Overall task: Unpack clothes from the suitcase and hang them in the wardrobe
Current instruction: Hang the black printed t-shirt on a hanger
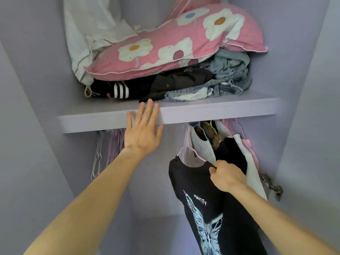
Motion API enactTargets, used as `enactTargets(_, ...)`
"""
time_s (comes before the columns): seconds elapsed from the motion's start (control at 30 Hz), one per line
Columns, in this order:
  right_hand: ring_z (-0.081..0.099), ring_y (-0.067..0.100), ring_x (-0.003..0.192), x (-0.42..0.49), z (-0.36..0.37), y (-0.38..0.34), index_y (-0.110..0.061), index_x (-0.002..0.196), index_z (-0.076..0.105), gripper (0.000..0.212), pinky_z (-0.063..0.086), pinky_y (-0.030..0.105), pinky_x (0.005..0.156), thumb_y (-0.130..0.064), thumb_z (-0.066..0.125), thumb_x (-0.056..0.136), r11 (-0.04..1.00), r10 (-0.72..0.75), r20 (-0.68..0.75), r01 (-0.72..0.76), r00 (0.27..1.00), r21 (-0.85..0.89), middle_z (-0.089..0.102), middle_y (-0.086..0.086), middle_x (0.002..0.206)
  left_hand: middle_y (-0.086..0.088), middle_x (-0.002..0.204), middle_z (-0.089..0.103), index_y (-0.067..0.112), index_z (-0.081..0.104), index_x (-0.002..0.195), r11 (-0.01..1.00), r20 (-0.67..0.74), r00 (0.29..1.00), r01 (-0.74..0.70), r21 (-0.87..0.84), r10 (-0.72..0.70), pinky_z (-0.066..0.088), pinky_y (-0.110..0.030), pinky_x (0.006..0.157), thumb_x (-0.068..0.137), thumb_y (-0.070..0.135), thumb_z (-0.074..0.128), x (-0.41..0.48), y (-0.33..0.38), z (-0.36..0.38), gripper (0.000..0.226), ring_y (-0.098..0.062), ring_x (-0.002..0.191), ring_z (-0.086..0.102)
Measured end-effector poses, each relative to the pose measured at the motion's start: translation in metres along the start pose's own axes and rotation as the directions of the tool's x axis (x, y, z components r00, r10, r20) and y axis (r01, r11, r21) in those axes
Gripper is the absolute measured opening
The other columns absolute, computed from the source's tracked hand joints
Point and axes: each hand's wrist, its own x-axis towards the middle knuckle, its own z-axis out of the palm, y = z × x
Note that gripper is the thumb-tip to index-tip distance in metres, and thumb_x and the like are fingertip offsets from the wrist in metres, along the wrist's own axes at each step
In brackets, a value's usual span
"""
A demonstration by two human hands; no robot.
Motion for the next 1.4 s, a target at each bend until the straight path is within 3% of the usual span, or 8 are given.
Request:
enactTargets(0.17, 0.056, 0.031, 0.121, 0.045, 0.025, -0.026, -0.012, 0.139, 0.048, 0.042, 0.046, 0.037, 0.094, -0.033, 0.042, 0.102, 0.985, 0.031, -0.034, -0.025, 0.999, 0.170, 0.060, 0.010, 0.130, 0.009, 0.156, -0.037, 0.031, -0.024, 0.153, 0.998, -0.179, 0.983, 0.031, -0.064, -0.042, -0.012, -0.056, 0.119, 0.105, 0.048, 0.008, 0.022, -0.007, 0.044, 0.060, -0.017, 0.146, -0.031)
enactTargets(0.43, 0.060, 0.034, 0.107, 0.116, 0.074, -0.040, -0.011, 0.125, 0.054, 0.031, 0.043, 0.033, 0.075, -0.020, 0.043, 0.097, 0.982, 0.040, -0.318, 0.022, 0.947, 0.189, 0.062, 0.009, 0.119, 0.008, 0.160, -0.030, 0.034, -0.026, 0.152, 0.997, -0.397, 0.916, 0.046, -0.058, -0.065, -0.019, -0.054, 0.117, 0.103, 0.047, 0.004, 0.036, -0.011, 0.080, 0.059, -0.016, 0.147, -0.029)
enactTargets(0.6, 0.058, 0.035, 0.112, 0.158, 0.089, -0.054, -0.007, 0.118, 0.054, 0.028, 0.047, 0.036, 0.082, -0.017, 0.048, 0.093, 0.983, 0.048, -0.412, 0.030, 0.910, 0.180, 0.059, 0.012, 0.123, 0.010, 0.161, -0.029, 0.036, -0.024, 0.152, 0.995, -0.461, 0.885, 0.015, -0.098, -0.058, -0.019, -0.053, 0.118, 0.104, 0.047, 0.007, 0.040, -0.010, 0.088, 0.058, -0.014, 0.147, -0.030)
enactTargets(0.77, 0.062, 0.028, 0.109, 0.179, 0.118, -0.056, -0.005, 0.130, 0.044, 0.042, 0.046, 0.030, 0.068, -0.024, 0.055, 0.095, 0.999, 0.033, -0.362, -0.043, 0.932, -0.020, 0.058, 0.011, 0.126, 0.010, 0.163, -0.024, 0.038, -0.021, 0.153, 0.993, -0.492, 0.869, -0.004, -0.115, -0.053, -0.020, -0.052, 0.118, 0.104, 0.046, 0.010, 0.042, -0.015, 0.091, 0.058, -0.013, 0.148, -0.027)
enactTargets(0.9, 0.056, 0.033, 0.121, 0.185, 0.109, -0.027, -0.007, 0.134, 0.047, 0.043, 0.048, 0.038, 0.093, -0.021, 0.051, 0.093, 0.984, 0.176, -0.382, -0.178, 0.907, 0.029, 0.055, 0.012, 0.135, 0.011, 0.163, -0.022, 0.039, -0.020, 0.153, 0.993, -0.494, 0.868, -0.006, -0.117, -0.053, -0.019, -0.051, 0.117, 0.104, 0.046, 0.010, 0.043, -0.017, 0.093, 0.058, -0.012, 0.148, -0.026)
enactTargets(1.0, 0.054, 0.033, 0.124, 0.185, 0.092, -0.008, -0.008, 0.132, 0.052, 0.040, 0.047, 0.040, 0.097, -0.018, 0.050, 0.093, 0.960, 0.269, -0.407, -0.276, 0.873, 0.043, 0.056, 0.013, 0.134, 0.010, 0.164, -0.021, 0.038, -0.020, 0.153, 0.993, -0.502, 0.864, -0.012, -0.118, -0.049, -0.019, -0.052, 0.118, 0.104, 0.046, 0.010, 0.043, -0.016, 0.096, 0.058, -0.013, 0.149, -0.025)
enactTargets(1.23, 0.063, 0.029, 0.112, 0.185, 0.108, -0.031, -0.010, 0.119, 0.059, 0.026, 0.051, 0.035, 0.084, -0.015, 0.044, 0.098, 0.959, -0.013, -0.344, -0.086, 0.939, -0.271, 0.065, 0.009, 0.120, 0.009, 0.165, -0.016, 0.037, -0.017, 0.154, 0.993, -0.515, 0.855, 0.002, -0.122, -0.065, -0.016, -0.054, 0.119, 0.104, 0.046, 0.012, 0.045, -0.013, 0.097, 0.058, -0.015, 0.150, -0.022)
enactTargets(1.4, 0.064, 0.027, 0.108, 0.181, 0.110, -0.037, -0.011, 0.118, 0.060, 0.025, 0.050, 0.032, 0.073, -0.013, 0.050, 0.096, 0.960, 0.024, -0.308, -0.108, 0.951, -0.257, 0.066, 0.007, 0.117, 0.008, 0.165, -0.019, 0.036, -0.019, 0.154, 0.992, -0.494, 0.867, 0.004, -0.122, -0.065, -0.016, -0.054, 0.119, 0.104, 0.045, 0.011, 0.044, -0.013, 0.098, 0.058, -0.015, 0.150, -0.023)
